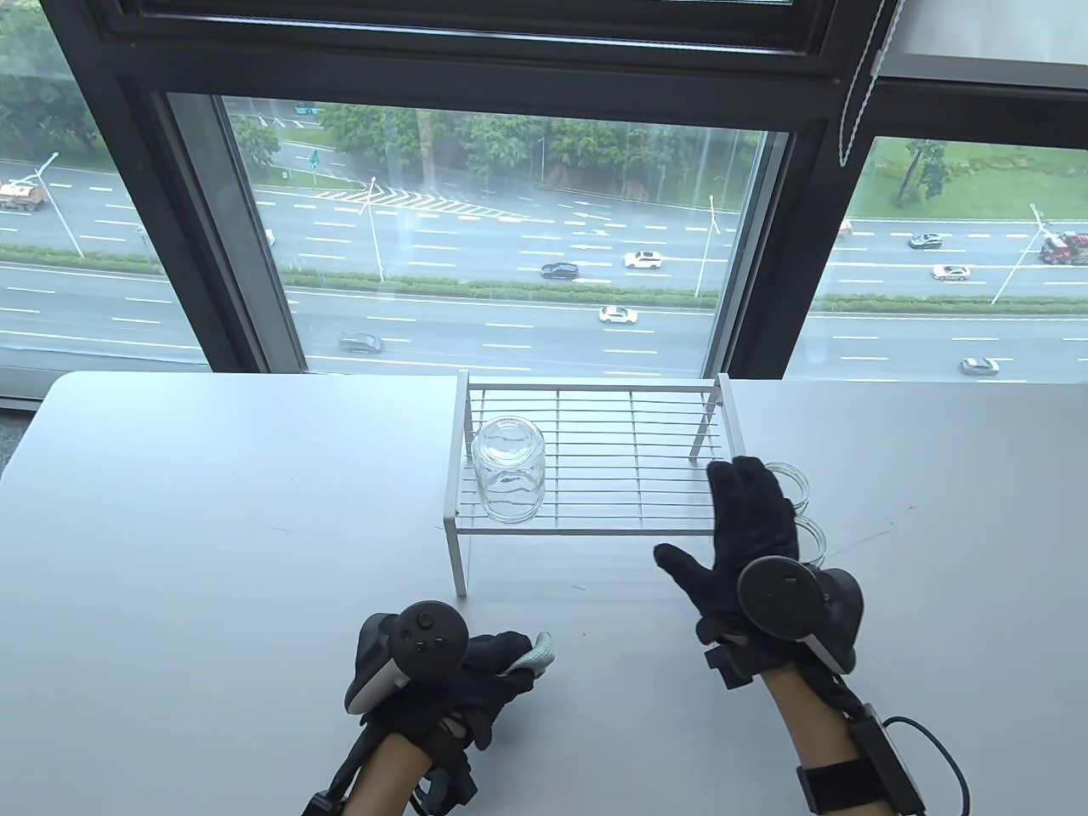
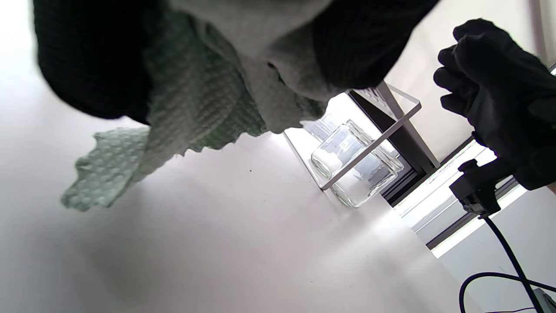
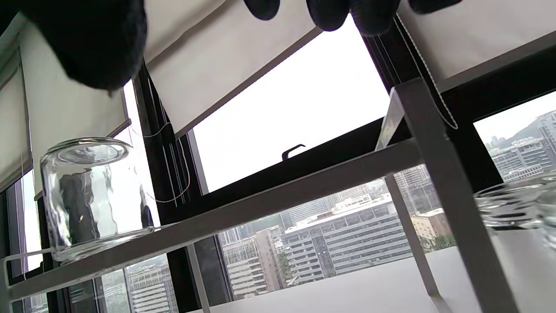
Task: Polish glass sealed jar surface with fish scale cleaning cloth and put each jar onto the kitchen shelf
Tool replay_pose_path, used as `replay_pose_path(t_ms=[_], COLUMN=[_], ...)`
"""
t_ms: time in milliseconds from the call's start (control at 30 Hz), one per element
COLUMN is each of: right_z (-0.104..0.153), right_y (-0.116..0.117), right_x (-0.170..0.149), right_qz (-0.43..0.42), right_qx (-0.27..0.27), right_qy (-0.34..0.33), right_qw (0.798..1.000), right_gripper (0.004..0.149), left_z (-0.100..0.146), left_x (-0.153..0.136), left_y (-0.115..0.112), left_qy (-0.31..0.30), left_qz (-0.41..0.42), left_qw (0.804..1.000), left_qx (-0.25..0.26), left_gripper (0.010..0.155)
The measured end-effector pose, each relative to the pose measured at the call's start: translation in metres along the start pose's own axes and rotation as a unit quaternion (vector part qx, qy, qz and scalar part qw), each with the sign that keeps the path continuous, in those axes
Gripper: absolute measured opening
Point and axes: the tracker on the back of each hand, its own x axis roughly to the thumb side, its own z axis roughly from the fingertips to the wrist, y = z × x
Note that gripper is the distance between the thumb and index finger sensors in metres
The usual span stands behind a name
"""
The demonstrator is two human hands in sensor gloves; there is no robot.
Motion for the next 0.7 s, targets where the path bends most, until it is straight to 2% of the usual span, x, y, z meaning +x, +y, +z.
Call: replay_pose_path(t_ms=[33,167,300,500,600,700], right_z=[0.005,0.016,0.027,0.028,0.027,0.028], right_y=[-0.004,-0.010,0.000,0.029,0.039,0.044], right_x=[-0.018,-0.054,-0.086,-0.102,-0.103,-0.102], right_qz=[0.016,0.062,0.097,0.166,0.174,0.192], right_qx=[-0.001,0.005,0.035,0.126,0.151,0.150], right_qy=[0.019,0.064,0.118,0.121,0.137,0.144], right_qw=[1.000,0.996,0.988,0.970,0.963,0.959], right_gripper=[0.099,0.094,0.091,0.089,0.085,0.082], left_z=[0.000,0.000,0.001,0.002,0.004,0.005], left_x=[0.000,-0.001,-0.004,-0.003,-0.003,-0.003], left_y=[0.000,0.001,0.003,0.006,0.007,0.008], left_qy=[0.000,-0.002,-0.004,-0.013,-0.015,-0.016], left_qz=[-0.001,0.005,0.023,0.041,0.044,0.043], left_qw=[1.000,1.000,0.999,0.998,0.998,0.998], left_qx=[-0.001,0.009,0.026,0.037,0.043,0.044], left_gripper=[0.055,0.055,0.055,0.055,0.056,0.056])
